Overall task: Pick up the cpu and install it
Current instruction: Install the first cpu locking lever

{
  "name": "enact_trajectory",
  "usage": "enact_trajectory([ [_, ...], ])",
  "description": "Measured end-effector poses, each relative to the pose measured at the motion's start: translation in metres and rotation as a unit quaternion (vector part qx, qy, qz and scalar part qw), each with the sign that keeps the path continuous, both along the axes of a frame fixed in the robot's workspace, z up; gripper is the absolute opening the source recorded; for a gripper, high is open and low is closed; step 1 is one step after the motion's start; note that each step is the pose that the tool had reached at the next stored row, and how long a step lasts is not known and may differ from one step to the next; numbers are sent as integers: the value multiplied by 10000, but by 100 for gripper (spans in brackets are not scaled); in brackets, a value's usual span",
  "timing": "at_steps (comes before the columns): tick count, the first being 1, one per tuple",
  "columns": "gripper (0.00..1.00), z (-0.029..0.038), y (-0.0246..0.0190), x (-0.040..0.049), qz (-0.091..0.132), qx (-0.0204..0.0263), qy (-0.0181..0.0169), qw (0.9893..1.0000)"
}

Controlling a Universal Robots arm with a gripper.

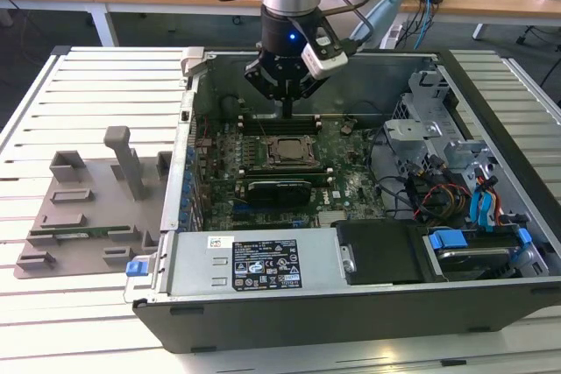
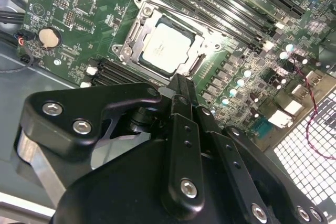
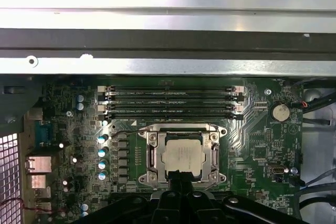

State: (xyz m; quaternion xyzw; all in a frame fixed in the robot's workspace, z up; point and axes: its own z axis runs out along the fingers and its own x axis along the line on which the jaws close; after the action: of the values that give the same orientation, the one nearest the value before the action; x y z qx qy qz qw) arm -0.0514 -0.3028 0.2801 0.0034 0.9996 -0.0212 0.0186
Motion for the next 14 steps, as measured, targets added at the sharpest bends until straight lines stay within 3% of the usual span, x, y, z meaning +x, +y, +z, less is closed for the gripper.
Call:
enact_trajectory([
  [14, 11, -17, 0, -68, 0, 0, 0, 10000],
])
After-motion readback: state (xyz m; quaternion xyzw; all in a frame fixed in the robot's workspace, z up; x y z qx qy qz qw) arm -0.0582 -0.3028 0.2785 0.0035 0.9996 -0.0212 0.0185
